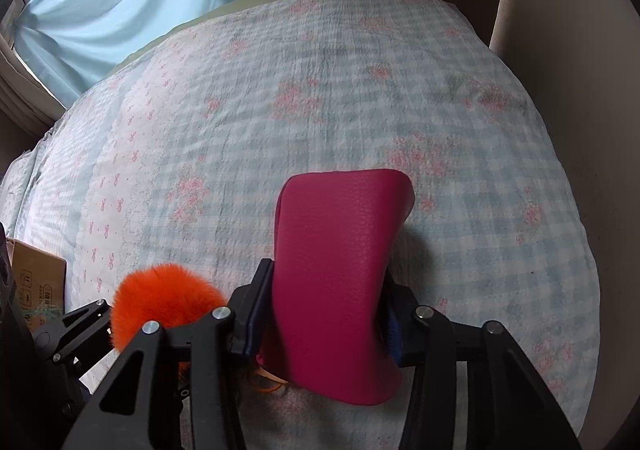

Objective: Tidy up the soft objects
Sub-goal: 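Grasp the orange pompom with the left tool while the right tool grasps the magenta pouch, then carry the pompom and magenta pouch with both tools over the box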

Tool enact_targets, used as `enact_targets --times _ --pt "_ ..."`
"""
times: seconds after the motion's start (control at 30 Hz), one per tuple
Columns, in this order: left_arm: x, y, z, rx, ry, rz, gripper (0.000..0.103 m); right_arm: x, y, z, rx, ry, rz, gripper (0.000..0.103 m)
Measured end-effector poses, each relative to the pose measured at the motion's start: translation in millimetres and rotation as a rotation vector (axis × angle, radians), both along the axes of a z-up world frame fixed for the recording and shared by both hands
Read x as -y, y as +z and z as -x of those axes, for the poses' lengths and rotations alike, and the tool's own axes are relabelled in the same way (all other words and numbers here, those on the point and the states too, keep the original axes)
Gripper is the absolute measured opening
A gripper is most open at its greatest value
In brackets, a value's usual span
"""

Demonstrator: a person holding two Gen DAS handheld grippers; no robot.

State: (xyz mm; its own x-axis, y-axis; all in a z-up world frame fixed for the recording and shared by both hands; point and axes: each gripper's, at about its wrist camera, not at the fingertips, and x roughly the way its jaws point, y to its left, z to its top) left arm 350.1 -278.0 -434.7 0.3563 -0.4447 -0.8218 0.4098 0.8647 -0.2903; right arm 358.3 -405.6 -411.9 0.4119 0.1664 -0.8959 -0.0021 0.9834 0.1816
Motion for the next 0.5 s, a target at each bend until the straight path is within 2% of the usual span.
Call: enact_targets --times 0.27,0.5 --pt "-11.2 25.3 5.2 0.030 0.010 -0.009 0.035 -0.7 21.1 4.7 0.027 -0.024 -0.013 0.036" --pt "-29.3 66.3 13.6 0.072 0.034 -0.003 0.035 -7.9 64.2 17.9 0.079 -0.025 -0.001 0.036"
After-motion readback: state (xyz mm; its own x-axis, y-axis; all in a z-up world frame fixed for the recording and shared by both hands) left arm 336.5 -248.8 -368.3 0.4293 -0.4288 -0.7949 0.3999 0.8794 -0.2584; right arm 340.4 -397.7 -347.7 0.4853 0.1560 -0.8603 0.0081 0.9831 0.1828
